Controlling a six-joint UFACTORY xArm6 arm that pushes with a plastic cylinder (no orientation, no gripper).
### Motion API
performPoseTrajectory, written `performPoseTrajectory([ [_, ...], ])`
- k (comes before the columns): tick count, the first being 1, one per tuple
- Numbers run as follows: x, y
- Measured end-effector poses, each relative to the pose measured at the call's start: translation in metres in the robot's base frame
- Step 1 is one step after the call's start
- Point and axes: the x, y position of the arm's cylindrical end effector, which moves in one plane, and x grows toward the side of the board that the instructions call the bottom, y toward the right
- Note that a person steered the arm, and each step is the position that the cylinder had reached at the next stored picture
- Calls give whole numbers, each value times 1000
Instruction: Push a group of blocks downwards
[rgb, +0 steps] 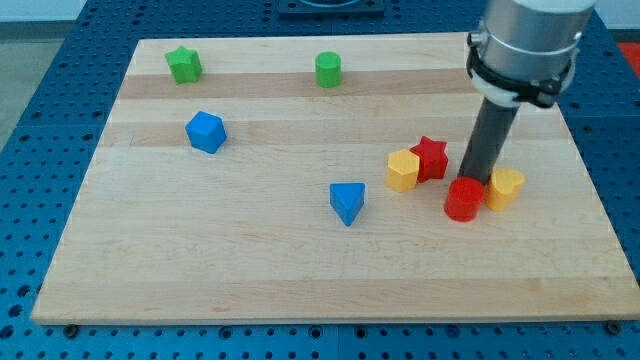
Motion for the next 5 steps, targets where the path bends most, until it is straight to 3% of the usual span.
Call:
performPoseTrajectory([
  [1, 13, -8],
  [5, -100, -27],
])
